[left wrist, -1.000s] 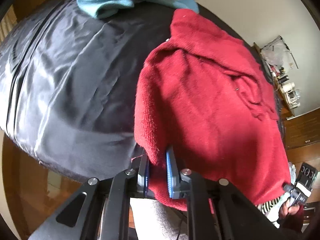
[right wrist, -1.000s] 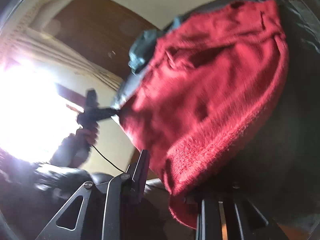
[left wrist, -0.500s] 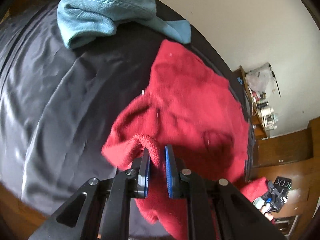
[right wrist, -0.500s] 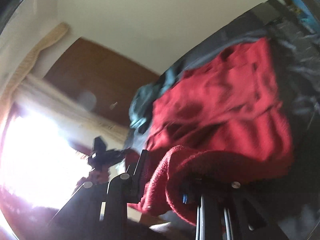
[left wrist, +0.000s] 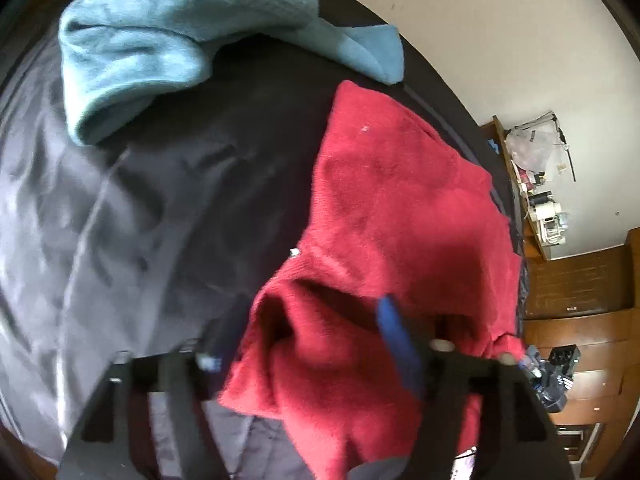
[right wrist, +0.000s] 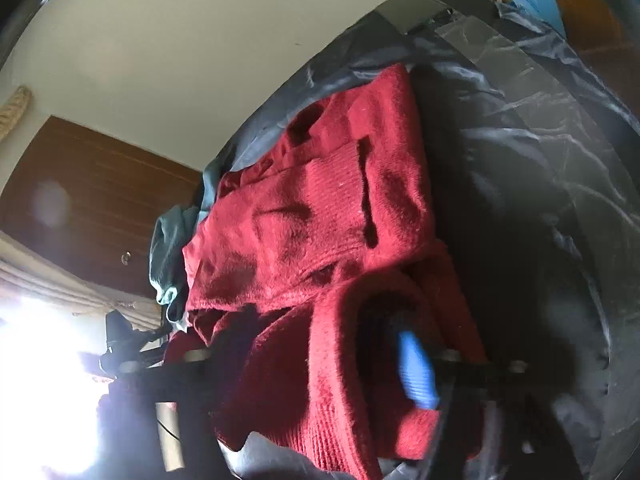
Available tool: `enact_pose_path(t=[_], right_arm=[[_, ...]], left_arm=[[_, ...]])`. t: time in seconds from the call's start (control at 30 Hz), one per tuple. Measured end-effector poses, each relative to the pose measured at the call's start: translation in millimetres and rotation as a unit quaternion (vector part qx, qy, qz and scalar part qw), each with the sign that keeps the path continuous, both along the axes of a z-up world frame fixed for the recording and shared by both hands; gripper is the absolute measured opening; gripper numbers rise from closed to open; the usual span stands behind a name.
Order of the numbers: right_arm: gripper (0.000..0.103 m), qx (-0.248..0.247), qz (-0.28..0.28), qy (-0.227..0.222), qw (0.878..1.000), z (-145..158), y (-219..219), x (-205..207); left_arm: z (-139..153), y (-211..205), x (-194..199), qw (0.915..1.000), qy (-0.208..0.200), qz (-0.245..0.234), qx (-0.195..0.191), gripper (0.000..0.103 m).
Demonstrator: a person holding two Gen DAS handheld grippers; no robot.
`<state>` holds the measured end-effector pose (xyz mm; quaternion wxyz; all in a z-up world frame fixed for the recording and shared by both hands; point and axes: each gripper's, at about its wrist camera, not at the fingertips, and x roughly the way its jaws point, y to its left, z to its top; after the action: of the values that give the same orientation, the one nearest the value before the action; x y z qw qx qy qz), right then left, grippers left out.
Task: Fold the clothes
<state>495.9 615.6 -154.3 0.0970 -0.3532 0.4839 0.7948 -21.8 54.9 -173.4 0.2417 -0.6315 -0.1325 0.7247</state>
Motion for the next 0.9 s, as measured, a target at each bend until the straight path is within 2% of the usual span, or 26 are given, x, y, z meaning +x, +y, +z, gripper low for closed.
enact_pose_path(t=[0.17, 0.33, 0.5, 0.6, 0.7, 0.77, 0.83, 0.87, 0.9], right_arm=[[0.074, -0.013, 0.038, 0.019, 0.999, 5, -17, -3], [0.074, -0.010, 0.069, 0.009, 0.997, 4, -32, 1], [0.074, -0.016, 0.081, -0.003, 0.997, -1, -43, 8], [0.074, -0.019, 0.092, -0.006, 0.996, -4, -49, 13], [0.074, -0.025, 0.103, -0.010, 0.994, -8, -56, 14], [0.074, -0.028, 0.108, -0.010, 0.994, -11, -60, 14], [0.074, -0.032, 0.114, -0.010, 0.993, -14, -63, 14], [0.074, -0.033, 0.116, -0.010, 0.993, -15, -66, 13], [0.074, -0.032, 0.120, -0.013, 0.992, -16, -68, 12]], left_arm=[[-1, -25, 22, 0.9998, -0.015, 0.000, 0.014, 0.079], [-9, -31, 48, 0.9985, -0.027, -0.010, 0.047, 0.079], [-28, -18, 72, 0.9951, -0.054, -0.020, 0.081, 0.078], [-29, -7, 81, 0.9946, -0.043, -0.030, 0.090, 0.078], [-31, 3, 84, 0.9927, -0.051, -0.032, 0.104, 0.077], [-31, 9, 86, 0.9920, -0.054, -0.041, 0.107, 0.070], [-31, 14, 88, 0.9916, -0.059, -0.048, 0.105, 0.044], [-31, 15, 89, 0.9918, -0.060, -0.051, 0.101, 0.039], [-32, 15, 90, 0.9920, -0.060, -0.053, 0.097, 0.030]])
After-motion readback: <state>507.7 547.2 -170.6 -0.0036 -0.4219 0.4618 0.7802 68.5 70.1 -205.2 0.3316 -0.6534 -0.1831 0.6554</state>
